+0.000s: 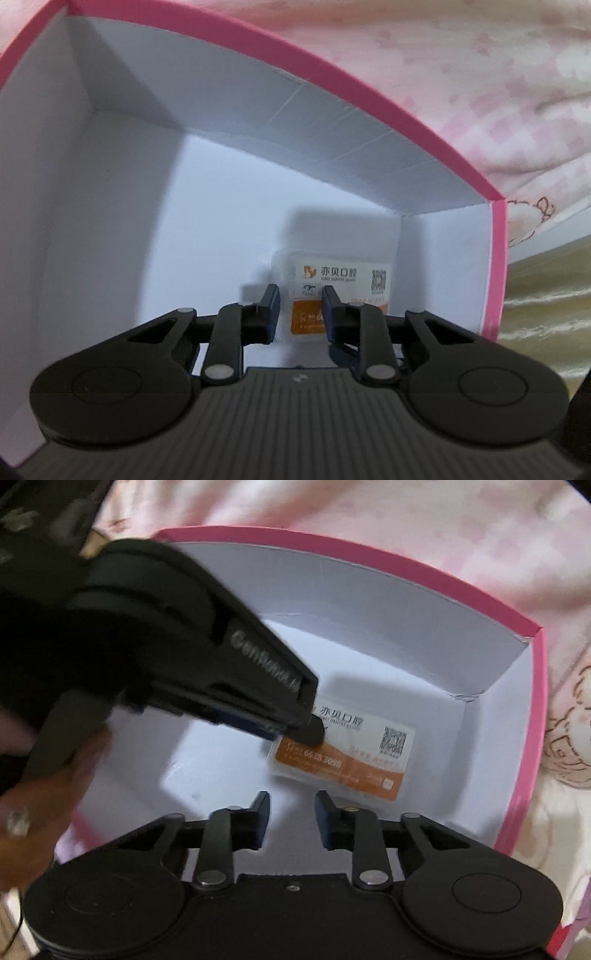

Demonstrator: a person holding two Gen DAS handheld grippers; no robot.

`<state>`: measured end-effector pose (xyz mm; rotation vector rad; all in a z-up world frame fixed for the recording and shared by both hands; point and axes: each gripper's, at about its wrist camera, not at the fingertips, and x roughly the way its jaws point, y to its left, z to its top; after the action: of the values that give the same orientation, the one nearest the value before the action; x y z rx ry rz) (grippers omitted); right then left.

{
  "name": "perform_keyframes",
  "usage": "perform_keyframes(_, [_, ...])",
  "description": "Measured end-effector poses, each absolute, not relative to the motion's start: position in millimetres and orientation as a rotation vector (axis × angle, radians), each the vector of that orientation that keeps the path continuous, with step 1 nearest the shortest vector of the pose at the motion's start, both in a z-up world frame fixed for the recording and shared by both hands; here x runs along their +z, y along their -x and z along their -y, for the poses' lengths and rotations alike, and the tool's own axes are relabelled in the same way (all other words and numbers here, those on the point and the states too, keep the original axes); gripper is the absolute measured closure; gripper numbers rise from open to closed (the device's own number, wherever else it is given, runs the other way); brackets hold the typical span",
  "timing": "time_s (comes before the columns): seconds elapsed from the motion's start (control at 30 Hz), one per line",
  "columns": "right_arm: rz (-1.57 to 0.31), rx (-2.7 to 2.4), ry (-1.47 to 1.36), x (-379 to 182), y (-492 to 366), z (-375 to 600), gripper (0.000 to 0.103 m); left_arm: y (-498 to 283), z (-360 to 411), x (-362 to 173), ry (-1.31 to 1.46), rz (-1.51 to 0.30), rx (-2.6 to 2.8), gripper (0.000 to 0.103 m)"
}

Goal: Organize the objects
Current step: 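Carry the floss box with the left tool into the pink box, then open the left tool and lift it out of the pink box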

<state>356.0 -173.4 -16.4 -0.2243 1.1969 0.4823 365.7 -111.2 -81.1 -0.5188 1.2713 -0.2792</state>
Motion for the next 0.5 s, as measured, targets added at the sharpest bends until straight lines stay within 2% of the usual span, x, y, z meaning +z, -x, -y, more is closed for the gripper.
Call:
perform_keyframes(0.37, [-1.074,0.354,0.141,-7,-383,177,0.078,-390,143,-72,0.486,-1.201,-0.319,0.082])
perform_keyframes(0.5, [-1.036,0.388,0.126,2,-372,176,0.072,-377,129,-68,0.492,-1.171,-0.350,0.080])
